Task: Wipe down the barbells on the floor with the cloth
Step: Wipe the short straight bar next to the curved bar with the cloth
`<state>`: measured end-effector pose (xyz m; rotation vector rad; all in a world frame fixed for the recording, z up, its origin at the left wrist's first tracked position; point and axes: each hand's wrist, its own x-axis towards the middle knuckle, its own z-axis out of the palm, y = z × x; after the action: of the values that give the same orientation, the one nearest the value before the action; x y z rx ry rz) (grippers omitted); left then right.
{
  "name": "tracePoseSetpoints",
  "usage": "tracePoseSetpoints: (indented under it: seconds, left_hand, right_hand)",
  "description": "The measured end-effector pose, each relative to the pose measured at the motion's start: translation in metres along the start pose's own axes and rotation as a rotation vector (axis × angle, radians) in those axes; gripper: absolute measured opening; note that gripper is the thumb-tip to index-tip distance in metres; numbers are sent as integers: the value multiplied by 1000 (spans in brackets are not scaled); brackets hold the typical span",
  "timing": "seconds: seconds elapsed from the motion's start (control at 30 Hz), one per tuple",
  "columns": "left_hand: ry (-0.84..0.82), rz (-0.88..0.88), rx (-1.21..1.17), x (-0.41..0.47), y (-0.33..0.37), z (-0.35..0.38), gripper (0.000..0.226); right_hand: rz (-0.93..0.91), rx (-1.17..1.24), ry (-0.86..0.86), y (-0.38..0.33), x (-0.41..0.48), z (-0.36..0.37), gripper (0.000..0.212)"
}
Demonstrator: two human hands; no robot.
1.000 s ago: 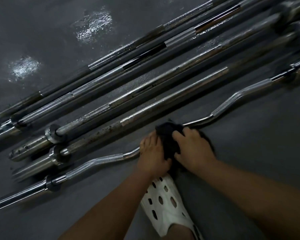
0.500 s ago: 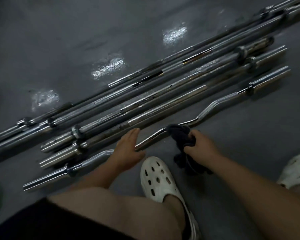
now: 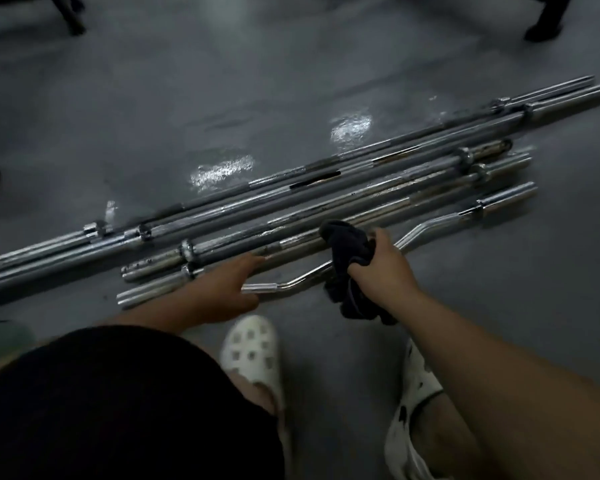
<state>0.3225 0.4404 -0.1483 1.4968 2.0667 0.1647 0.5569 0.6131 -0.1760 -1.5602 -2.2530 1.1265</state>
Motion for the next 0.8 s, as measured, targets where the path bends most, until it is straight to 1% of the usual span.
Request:
tracePoseSetpoints:
  seconds: [0.03,0.07,0.1,0.23,0.33,0.4,0.47,0.53,0.57,0.6,0.63,0.7,0.73,0.8]
  left_hand:
    - [4,13,14,1,-6,-1,82]
    - [2,16,35,3,-15,0,80]
    - [-8,10,57,7,-26,4,76]
    - [-56,-70,52,28,-79,33,69]
    - [-102,-53,107,46,-106,60,67]
    - [-89,-30,183,57,-124,75,70]
    - [-80,-11,243,65,-138,92,79]
    - [-64,-22,243,68,-147,110,90]
    - [-63,-34,236,69,-148,118,95]
    - [-62,-48,226,68,-148,125,98]
    - [-51,-53,216,67,-148,129,100]
    - [-33,-36,208,66,-151,134,100]
    - [-27,-31,203,65,-153,134,101]
    - [1,-28,185,65,-156,135,101]
  right_hand:
    - [-2,-28,-20,-2,7,6,73]
    - [1,-58,-46,-4,14,13,80]
    - [2,-87,-68,-4,22,20,81]
    - [6,-254,-124,10,69,52,72]
    - [-14,-334,-162,33,107,65,69]
    - [-2,-341,-130,46,131,72,67]
    - [70,-326,-22,52,140,93,62]
    - [170,-311,98,42,123,135,55]
    - [182,-323,115,29,104,163,52]
    - [146,-352,78,13,83,193,51]
    - [77,-371,2,-6,63,218,51]
    - [-44,-314,-144,-33,37,242,53]
    - [-89,-301,-195,-36,44,237,53]
    - [-146,-332,-211,-20,69,207,48]
